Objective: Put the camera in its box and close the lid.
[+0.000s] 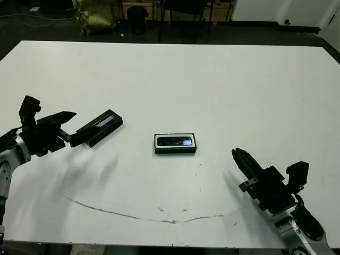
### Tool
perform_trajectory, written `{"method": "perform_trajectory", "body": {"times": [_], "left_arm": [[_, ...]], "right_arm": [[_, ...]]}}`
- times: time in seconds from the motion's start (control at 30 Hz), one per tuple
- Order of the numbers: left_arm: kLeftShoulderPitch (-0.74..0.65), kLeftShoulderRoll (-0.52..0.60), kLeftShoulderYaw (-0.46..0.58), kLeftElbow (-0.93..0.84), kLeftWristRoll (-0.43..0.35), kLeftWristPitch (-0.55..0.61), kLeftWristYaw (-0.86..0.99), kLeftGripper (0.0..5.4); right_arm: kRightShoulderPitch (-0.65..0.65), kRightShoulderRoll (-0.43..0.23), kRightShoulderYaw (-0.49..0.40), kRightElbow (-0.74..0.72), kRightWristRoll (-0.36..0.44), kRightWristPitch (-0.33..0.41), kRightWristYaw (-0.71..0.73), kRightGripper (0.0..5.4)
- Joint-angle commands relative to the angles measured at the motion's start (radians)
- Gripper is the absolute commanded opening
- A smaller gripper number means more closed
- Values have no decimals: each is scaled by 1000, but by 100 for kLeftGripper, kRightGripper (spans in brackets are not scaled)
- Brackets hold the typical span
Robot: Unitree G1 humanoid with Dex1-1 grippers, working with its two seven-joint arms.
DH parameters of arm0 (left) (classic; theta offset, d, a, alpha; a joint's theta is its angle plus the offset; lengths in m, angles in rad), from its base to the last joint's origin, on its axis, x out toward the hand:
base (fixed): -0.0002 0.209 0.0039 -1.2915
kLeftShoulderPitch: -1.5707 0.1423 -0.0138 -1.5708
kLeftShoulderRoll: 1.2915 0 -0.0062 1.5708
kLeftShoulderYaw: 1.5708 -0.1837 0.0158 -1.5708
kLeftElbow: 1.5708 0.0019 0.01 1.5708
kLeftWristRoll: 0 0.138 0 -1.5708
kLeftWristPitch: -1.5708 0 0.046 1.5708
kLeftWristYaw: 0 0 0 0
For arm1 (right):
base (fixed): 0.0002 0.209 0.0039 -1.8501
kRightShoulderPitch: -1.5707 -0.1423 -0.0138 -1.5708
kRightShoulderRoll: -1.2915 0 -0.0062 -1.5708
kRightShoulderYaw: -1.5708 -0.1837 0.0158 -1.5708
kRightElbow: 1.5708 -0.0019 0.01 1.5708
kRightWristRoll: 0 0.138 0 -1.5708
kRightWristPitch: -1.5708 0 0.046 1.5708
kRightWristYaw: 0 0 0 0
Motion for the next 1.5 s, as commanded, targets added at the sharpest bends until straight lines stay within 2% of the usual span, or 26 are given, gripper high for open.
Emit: {"method": "perform_trajectory", "body": {"times": [0.03, 0.4, 0.5, 0.6, 0.8, 0.87, 1.13, 1.33, 1.5], "left_arm": [[0, 15, -20, 16, 36, -15, 5, 538], [6, 6, -29, 28, 76, -56, 20, 538], [1, 0, -29, 44, 78, -63, 22, 538], [-5, -7, -29, 51, 74, -46, 31, 538], [-24, -15, -34, 71, 63, 0, 38, 538], [-29, -16, -36, 83, 66, -3, 37, 538], [-68, -22, -52, 145, 85, 3, 48, 538], [-84, -21, -54, 178, 80, 0, 27, 538], [-92, -19, -62, 193, 87, -7, 13, 538]], "right_arm": [[10, -2, -3, 3, 4, 15, -9, 0], [10, 1, -2, 14, 2, -1, -1, 0], [11, -1, -3, 10, 7, 14, -7, 0], [10, 4, -3, 22, 1, -8, -1, 0], [14, 2, -1, 14, 4, 2, -7, 0], [18, -1, 1, -5, 2, 25, -26, 0], [13, 1, -4, 23, 4, -13, 1, 0], [16, -2, 1, 3, -4, 10, -21, 0], [12, 4, -2, 22, 10, -7, -1, 0]]}}
